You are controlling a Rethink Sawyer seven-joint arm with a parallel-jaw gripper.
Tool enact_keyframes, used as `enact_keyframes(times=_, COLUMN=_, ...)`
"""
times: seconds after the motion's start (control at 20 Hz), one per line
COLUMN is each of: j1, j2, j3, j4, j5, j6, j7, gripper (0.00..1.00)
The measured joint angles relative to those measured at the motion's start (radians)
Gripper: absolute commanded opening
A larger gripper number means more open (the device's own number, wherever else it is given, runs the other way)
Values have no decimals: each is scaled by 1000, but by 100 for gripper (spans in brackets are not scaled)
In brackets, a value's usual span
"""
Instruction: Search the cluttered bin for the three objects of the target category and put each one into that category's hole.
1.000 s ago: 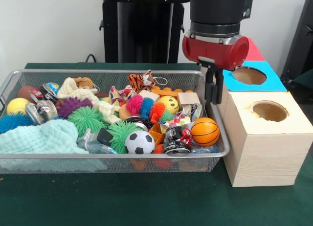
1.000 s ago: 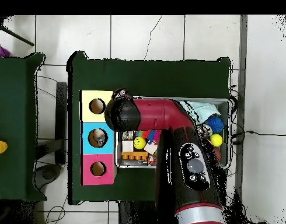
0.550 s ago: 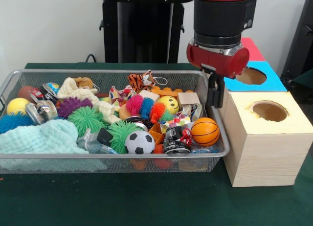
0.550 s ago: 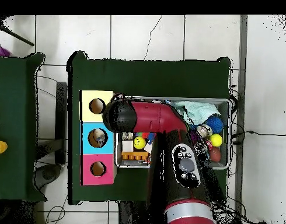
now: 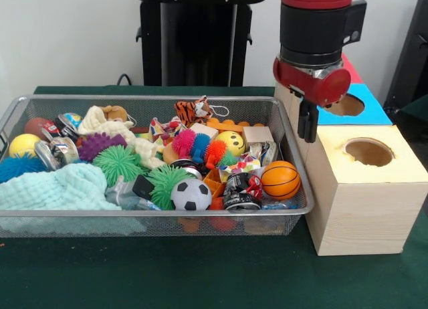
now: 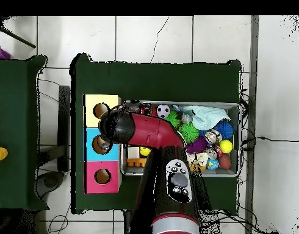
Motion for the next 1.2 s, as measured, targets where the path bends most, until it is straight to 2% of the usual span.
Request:
enact_keyframes(times=0.4, j1=40, j2=25, j3=-60, j4=20, j5=108, j6=-27, j7=48, gripper=0)
enact_keyframes(times=0.7, j1=43, j2=48, j3=-85, j4=22, j5=136, j6=-73, j7=48, gripper=0)
enact_keyframes(times=1.2, j1=17, j2=86, j3=-89, j4=50, j5=146, j6=-215, j7=48, gripper=0)
